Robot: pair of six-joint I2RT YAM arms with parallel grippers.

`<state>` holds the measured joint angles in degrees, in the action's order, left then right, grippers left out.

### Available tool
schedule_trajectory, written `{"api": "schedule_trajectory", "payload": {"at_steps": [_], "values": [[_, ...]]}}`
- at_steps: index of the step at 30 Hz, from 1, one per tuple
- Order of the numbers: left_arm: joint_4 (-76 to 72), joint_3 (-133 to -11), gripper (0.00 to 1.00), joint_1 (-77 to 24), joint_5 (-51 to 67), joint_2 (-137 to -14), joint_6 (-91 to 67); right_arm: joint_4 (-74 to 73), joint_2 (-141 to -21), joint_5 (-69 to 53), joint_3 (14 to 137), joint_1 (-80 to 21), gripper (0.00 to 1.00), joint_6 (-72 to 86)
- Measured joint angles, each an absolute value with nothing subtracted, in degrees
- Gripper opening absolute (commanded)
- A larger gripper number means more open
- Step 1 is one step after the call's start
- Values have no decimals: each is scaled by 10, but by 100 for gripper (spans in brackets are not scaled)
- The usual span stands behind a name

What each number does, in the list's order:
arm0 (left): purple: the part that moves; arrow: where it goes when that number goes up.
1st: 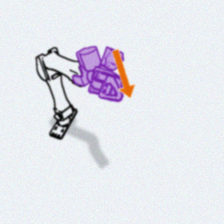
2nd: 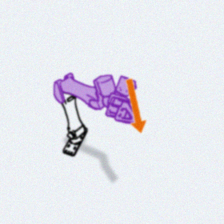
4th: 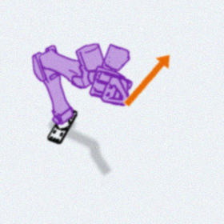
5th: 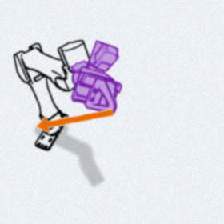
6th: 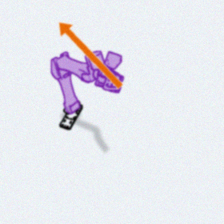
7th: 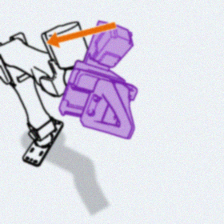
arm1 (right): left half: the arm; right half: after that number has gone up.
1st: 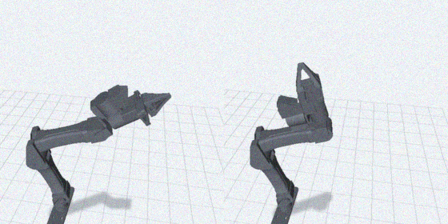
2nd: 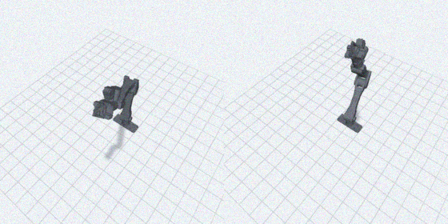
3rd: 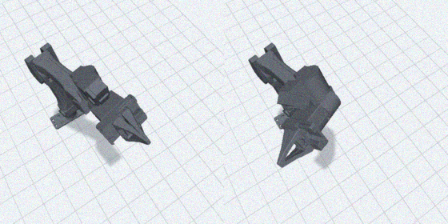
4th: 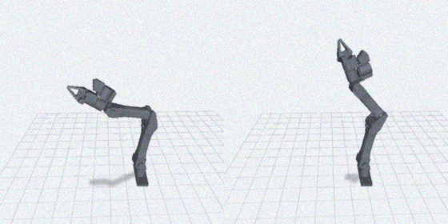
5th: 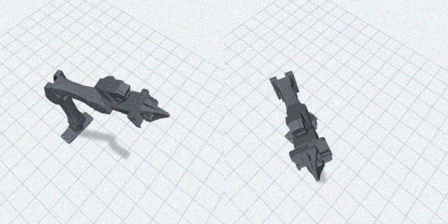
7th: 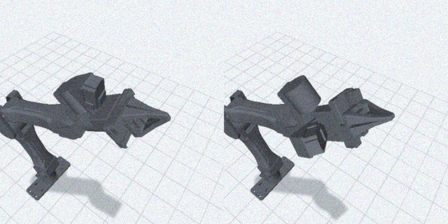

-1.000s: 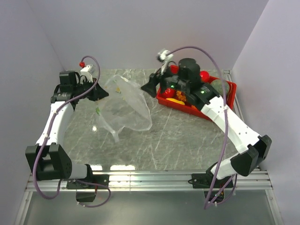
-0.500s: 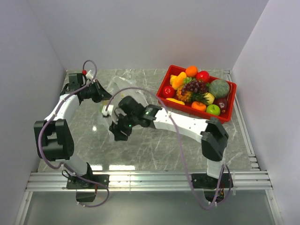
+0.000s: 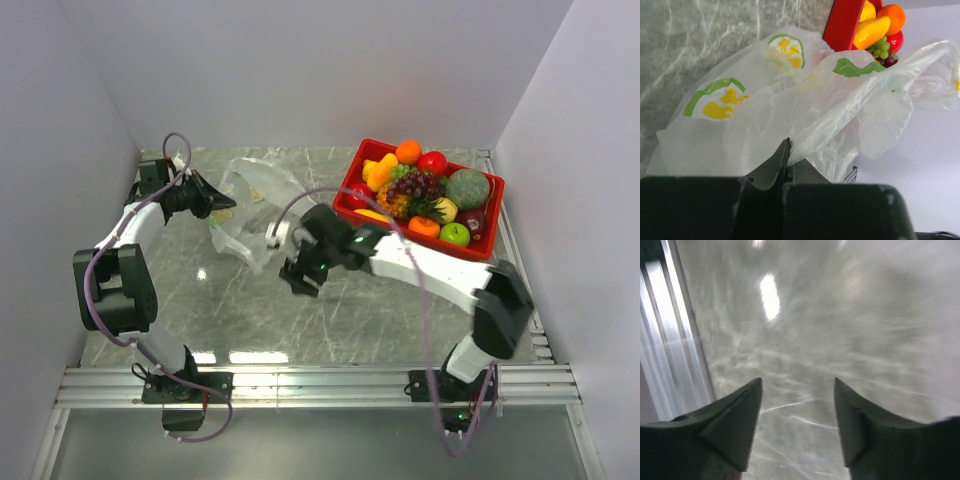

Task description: Place the fake fruits into the plastic bag and tie a complex knot

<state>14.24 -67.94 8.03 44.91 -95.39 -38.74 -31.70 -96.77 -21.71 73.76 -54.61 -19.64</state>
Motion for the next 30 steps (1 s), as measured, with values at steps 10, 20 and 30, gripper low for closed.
{"api": "schedule_trajectory", "payload": {"at_steps": [10, 20, 30], "values": [[140, -649, 0, 78, 453, -949, -392, -244, -901, -248, 931, -495, 97, -127], [131, -649, 0, 71, 459, -947, -412, -267, -1162, -226, 1034, -507, 99, -86], [102, -645, 0, 74, 474, -947, -450, -335, -1192, -204, 1026, -545, 1, -191]]}}
